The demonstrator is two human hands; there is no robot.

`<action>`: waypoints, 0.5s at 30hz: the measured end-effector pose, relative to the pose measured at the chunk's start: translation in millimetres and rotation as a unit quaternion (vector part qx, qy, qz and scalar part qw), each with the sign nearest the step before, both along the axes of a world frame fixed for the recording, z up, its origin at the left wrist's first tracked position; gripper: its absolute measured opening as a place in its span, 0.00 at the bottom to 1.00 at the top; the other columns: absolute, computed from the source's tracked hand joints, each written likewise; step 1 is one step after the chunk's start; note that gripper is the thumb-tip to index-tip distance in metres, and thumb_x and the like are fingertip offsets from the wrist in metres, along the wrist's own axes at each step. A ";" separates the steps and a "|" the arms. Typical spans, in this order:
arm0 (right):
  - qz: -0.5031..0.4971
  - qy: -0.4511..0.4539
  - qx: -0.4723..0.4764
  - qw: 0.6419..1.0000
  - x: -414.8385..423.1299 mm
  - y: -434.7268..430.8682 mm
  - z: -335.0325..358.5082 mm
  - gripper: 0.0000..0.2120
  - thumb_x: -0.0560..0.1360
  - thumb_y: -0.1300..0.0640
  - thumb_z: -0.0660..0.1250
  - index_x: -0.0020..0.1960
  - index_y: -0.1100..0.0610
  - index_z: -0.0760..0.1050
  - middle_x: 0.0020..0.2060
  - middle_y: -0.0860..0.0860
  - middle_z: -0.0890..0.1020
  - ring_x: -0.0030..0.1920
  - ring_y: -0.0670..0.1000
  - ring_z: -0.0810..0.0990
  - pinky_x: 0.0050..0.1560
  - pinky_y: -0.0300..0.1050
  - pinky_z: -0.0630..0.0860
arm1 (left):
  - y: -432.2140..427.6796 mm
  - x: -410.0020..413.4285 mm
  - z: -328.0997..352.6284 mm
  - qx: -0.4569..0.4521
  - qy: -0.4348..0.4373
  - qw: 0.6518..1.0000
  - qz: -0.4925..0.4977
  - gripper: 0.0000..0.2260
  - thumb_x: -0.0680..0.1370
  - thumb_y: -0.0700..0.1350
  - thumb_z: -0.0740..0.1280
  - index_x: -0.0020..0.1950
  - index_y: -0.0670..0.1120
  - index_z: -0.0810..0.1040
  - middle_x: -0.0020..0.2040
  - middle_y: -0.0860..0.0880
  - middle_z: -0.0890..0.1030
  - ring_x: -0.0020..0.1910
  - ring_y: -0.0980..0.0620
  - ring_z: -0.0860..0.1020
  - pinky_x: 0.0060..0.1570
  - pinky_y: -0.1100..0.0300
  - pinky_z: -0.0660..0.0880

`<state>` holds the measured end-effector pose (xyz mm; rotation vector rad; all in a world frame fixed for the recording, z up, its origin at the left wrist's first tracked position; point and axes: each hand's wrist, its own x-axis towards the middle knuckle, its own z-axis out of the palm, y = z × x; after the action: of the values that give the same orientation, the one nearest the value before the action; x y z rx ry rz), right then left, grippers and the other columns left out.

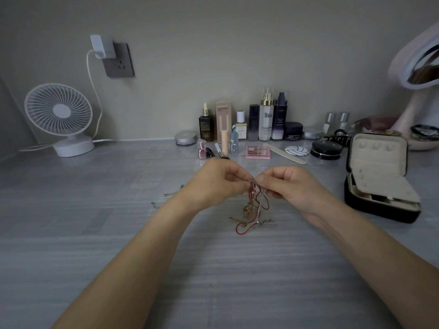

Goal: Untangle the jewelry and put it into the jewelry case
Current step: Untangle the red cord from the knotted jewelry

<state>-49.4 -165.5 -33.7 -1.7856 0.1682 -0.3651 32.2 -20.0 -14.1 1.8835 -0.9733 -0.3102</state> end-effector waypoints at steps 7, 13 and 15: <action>-0.021 -0.006 -0.019 1.000 0.3 -0.6 2.4 0.09 0.75 0.61 0.65 0.38 0.56 0.79 0.30 0.48 0.79 0.30 0.41 0.74 0.34 0.30 0.72 | 4.6 2.5 4.7 -0.039 0.048 0.998 0.023 0.04 0.73 0.37 0.69 0.42 0.46 0.82 0.30 0.56 0.81 0.30 0.64 0.78 0.29 0.74 0.70; -0.012 -0.009 -0.012 1.000 -1.2 0.3 3.7 0.10 0.76 0.62 0.64 0.37 0.56 0.78 0.31 0.50 0.80 0.31 0.44 0.75 0.36 0.33 0.74 | 4.7 1.2 4.8 -0.025 0.060 0.998 0.022 0.05 0.74 0.40 0.69 0.41 0.48 0.81 0.30 0.56 0.81 0.31 0.63 0.78 0.31 0.73 0.71; 0.004 -0.010 -0.004 1.000 -2.0 0.9 4.6 0.10 0.76 0.63 0.63 0.37 0.58 0.77 0.31 0.50 0.81 0.30 0.44 0.76 0.34 0.32 0.74 | 4.7 0.9 4.2 -0.018 0.062 0.998 0.020 0.04 0.75 0.42 0.68 0.42 0.49 0.81 0.34 0.55 0.82 0.33 0.61 0.78 0.32 0.71 0.72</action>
<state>-51.4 -164.6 -29.0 -1.7884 0.1451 -0.3788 33.1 -15.2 -9.9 1.8259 -0.8520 -0.3775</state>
